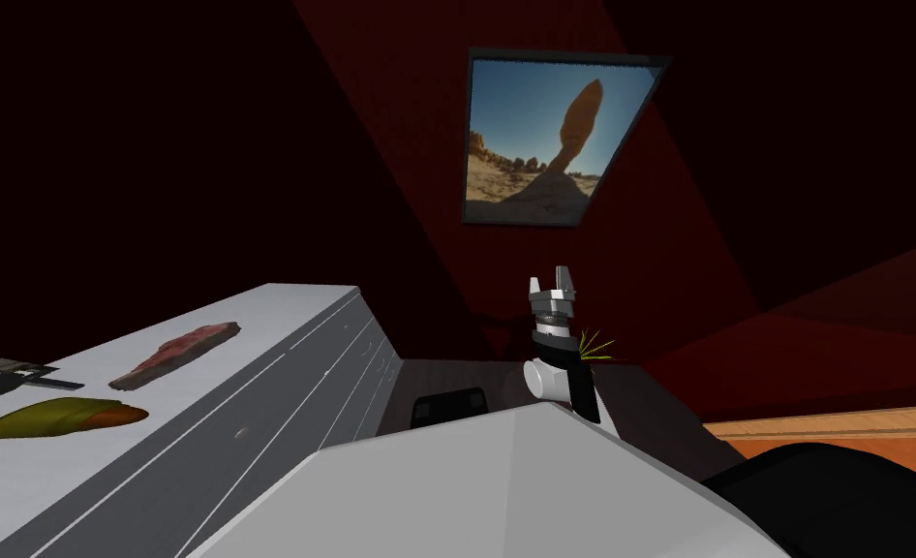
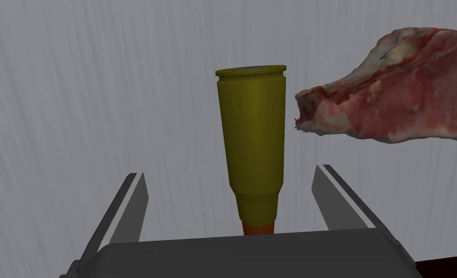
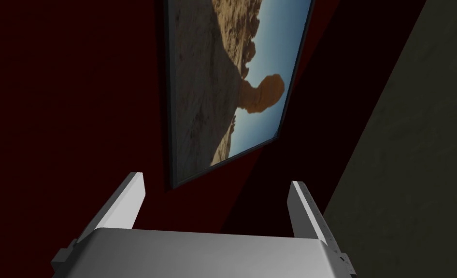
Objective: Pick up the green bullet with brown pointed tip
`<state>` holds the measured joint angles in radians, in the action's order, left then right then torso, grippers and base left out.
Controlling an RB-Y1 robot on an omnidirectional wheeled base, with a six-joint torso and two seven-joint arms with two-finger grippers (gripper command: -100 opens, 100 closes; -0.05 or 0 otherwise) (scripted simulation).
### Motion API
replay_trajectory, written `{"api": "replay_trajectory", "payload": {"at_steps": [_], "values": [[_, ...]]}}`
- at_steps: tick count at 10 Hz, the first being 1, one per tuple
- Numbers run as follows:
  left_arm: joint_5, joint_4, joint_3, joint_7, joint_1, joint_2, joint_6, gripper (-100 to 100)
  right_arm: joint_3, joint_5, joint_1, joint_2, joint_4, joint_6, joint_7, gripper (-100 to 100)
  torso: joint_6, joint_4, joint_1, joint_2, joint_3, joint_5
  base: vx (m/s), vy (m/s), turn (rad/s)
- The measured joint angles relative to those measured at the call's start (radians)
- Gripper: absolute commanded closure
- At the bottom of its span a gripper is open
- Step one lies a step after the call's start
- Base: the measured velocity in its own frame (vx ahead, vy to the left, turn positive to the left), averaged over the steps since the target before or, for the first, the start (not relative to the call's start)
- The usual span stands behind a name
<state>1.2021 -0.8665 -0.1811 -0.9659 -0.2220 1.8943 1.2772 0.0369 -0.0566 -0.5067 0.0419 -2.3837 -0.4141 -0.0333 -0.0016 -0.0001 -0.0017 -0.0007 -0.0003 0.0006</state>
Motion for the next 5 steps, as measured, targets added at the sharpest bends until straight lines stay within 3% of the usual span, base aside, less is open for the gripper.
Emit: {"api": "replay_trajectory", "payload": {"at_steps": [1, 2, 3, 4, 5], "values": [[0.081, 0.023, -0.004, -0.004, 0.072, -0.054, 0.034, -100, 0.000, 0.000, 0.000, 0.000, 0.000, 0.000, 0.000, 0, -0.001, 0.000, 0.000, 0.000, 0.000, 0.000, 0.016, -0.057, -0.252], [0.189, 0.056, -0.040, -0.005, 0.190, -0.118, 0.083, -100, 0.000, 0.000, 0.000, 0.000, 0.000, 0.000, 0.000, 0, 0.000, 0.000, -0.001, -0.001, -0.001, 0.000, 0.012, -0.052, -0.108], [0.173, 0.076, -0.062, -0.028, 0.198, -0.143, 0.089, -100, 0.000, 0.000, 0.000, 0.000, 0.000, 0.000, 0.000, 0, -0.002, 0.000, -0.001, -0.001, 0.000, 0.000, 0.003, -0.027, 0.053], [0.142, 0.059, -0.068, -0.031, 0.172, -0.147, 0.069, -100, 0.000, 0.000, 0.000, 0.000, 0.000, 0.000, 0.000, 0, -0.002, 0.000, 0.000, 0.000, 0.000, 0.000, 0.001, -0.010, 0.013], [0.139, 0.056, -0.069, -0.029, 0.169, -0.147, 0.063, 100, 0.000, 0.000, 0.000, 0.000, 0.000, 0.000, 0.000, 0, -0.001, 0.000, 0.001, 0.001, 0.000, 0.000, 0.000, 0.000, 0.000]]}}
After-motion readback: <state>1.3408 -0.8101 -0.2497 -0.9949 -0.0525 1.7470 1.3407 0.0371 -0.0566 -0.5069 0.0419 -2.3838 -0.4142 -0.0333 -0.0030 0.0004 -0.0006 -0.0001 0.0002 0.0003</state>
